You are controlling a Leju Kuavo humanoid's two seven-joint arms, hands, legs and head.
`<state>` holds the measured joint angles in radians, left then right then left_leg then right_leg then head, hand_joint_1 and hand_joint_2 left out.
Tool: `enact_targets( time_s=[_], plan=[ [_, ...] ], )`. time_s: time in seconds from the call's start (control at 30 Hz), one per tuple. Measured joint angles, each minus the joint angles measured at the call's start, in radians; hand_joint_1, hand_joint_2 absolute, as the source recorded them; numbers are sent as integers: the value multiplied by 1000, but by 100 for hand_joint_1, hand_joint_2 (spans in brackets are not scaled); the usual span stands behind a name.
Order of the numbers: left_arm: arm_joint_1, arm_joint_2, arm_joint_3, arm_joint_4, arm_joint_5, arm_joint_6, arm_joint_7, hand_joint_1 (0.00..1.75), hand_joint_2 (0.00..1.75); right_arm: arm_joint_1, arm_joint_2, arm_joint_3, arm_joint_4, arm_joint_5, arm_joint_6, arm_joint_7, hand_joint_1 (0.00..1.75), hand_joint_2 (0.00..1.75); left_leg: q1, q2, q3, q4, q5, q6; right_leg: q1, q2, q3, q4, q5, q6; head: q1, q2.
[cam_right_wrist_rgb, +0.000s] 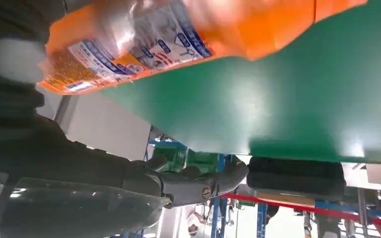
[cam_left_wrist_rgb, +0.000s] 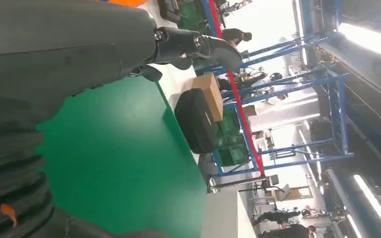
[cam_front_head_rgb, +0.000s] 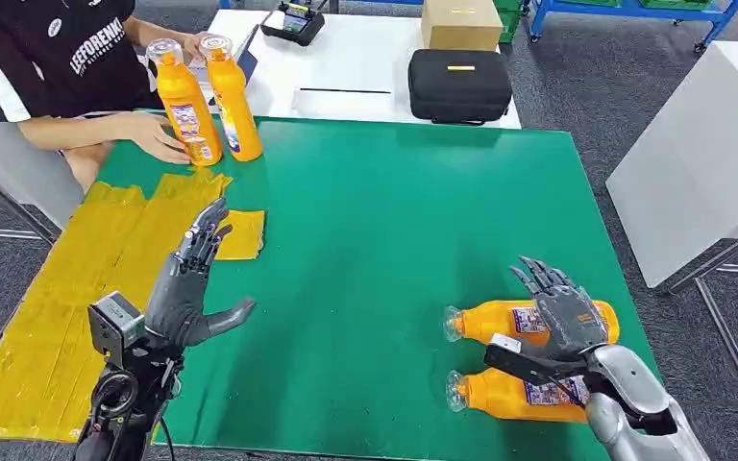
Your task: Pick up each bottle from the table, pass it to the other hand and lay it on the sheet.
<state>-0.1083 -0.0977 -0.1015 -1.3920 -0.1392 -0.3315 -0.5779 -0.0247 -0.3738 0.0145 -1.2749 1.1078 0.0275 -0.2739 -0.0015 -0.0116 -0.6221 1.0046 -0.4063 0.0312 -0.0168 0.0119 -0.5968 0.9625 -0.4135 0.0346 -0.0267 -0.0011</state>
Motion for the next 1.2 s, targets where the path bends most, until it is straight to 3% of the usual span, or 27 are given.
enact_targets(
  time_s=[0.53, 0.73, 1.2],
  plan=[
    [-4, -2, 0, 5, 2, -2, 4, 0, 175, 1, 0, 0, 15, 3, 26, 4, 0, 175, 0, 0, 0, 0, 0, 0, 0, 0, 0, 0, 0, 0, 0, 0],
    [-17, -4, 0, 25, 2, 0, 16, 0, 175, 0, -5, -1, 60, 27, 87, 35, 0, 175, 0, 0, 0, 0, 0, 0, 0, 0, 0, 0, 0, 0, 0, 0],
    [-15, -4, 0, 33, 11, -2, 21, 0, 175, -54, -10, -1, 175, 60, 75, 85, 0, 175, 0, 0, 0, 0, 0, 0, 0, 0, 0, 0, 0, 0, 0, 0]
  ],
)
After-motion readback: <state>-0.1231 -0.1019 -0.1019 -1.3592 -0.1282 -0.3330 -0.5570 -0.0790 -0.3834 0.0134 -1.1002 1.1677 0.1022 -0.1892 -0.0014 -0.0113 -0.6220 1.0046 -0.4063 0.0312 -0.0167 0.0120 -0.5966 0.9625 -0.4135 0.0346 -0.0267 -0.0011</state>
